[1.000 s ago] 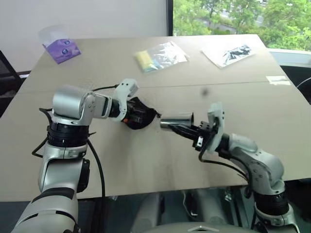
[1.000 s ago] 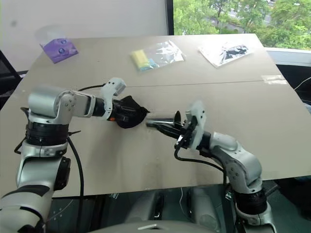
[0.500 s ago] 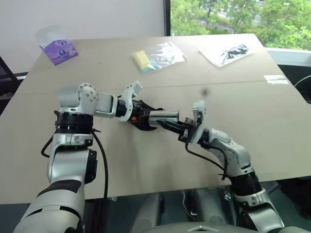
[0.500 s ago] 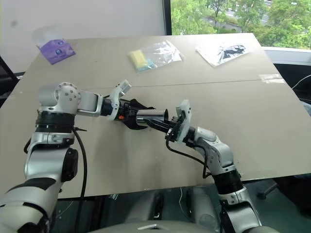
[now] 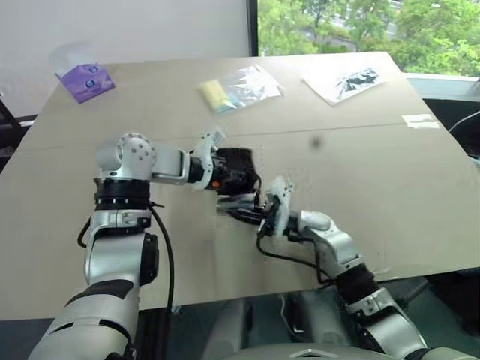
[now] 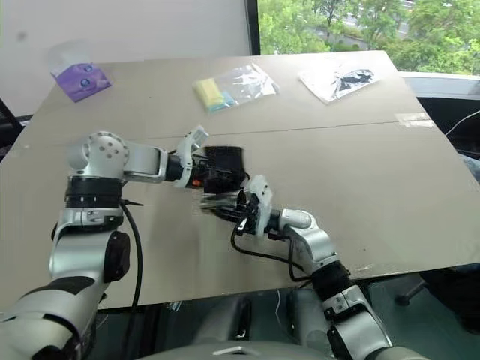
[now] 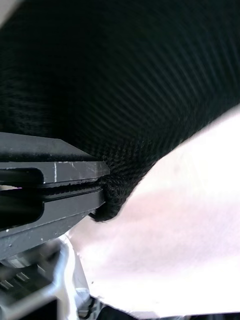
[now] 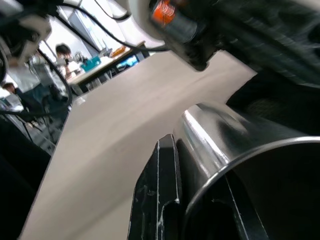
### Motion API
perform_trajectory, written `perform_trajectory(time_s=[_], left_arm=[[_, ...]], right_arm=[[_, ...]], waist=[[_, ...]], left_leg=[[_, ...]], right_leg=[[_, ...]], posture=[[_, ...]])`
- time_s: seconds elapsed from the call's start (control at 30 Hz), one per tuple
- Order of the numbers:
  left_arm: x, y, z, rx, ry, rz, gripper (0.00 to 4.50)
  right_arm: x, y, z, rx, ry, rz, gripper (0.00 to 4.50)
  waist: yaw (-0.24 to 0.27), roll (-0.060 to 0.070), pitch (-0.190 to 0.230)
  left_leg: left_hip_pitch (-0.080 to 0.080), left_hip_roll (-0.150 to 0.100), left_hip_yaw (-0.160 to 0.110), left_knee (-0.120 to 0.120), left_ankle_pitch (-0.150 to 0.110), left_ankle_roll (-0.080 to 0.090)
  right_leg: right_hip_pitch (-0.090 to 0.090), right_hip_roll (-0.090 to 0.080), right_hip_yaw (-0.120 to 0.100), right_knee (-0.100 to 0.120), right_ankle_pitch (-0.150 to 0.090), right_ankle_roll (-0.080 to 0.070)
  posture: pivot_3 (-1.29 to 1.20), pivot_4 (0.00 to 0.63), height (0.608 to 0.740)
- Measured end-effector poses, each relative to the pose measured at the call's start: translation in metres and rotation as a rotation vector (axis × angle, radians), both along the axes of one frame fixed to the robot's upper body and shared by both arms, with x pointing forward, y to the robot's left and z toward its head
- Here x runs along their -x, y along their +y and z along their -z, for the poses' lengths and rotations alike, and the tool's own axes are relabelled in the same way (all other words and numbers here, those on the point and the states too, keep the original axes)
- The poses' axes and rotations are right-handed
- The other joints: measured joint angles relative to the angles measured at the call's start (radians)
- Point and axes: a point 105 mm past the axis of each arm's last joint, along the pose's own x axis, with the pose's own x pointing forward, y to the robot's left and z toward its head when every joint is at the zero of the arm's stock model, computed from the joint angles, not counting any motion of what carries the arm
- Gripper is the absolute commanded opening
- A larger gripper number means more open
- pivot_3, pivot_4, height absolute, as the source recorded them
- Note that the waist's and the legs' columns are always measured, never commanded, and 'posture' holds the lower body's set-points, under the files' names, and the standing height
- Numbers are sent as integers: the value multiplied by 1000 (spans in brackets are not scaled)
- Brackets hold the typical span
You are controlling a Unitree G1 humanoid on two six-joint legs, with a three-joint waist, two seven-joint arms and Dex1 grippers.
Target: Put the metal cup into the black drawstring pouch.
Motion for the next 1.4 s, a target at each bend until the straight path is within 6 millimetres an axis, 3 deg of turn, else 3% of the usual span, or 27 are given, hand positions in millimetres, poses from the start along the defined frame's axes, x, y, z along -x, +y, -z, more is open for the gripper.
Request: perform_trajectory(time_s=[0.23, 0.43, 0.87, 1.23, 1.3, 1.4], left_arm=[[9, 7, -4, 0, -29, 5, 0], [11, 21, -9, -12, -53, -33, 0], [-6, 54, -3, -12, 11, -259, 0], [-6, 37, -4, 3, 15, -208, 0], [-6, 34, -2, 6, 20, -202, 0], [-6, 31, 1, 5, 27, -197, 0]], right_arm=[[-20, 12, 3, -1, -37, 117, 34], [-33, 9, 0, -47, 4, 207, 34], [-12, -37, -6, -61, 41, 172, 34], [-7, -28, -58, -306, 63, 126, 34], [-7, -22, -58, -327, 78, 119, 34], [-10, -14, -40, -288, 114, 118, 34]], waist=[[-3, 0, 0], [7, 0, -2], [27, -1, -1], [14, -1, -1], [12, -1, -1], [11, -1, -1]], left_leg=[[12, 1, 0, -4, 1, -3], [17, 1, -1, -4, 1, -3], [16, 0, -3, -4, 1, -2], [9, 0, -4, -5, 1, -2], [9, 0, -4, -5, 1, -2], [8, 0, -4, -5, 1, -2]], right_leg=[[10, 1, 0, 1, 0, 0], [17, 0, -1, -1, 0, 0], [18, 0, -3, -3, 0, 0], [10, -1, -3, -3, 0, 0], [10, 0, -3, -3, 0, 0], [9, -1, -3, -4, 0, 0]], posture=[[0, 150, 740], [0, 150, 740], [0, 150, 740], [0, 150, 740], [0, 150, 740], [0, 150, 740]])
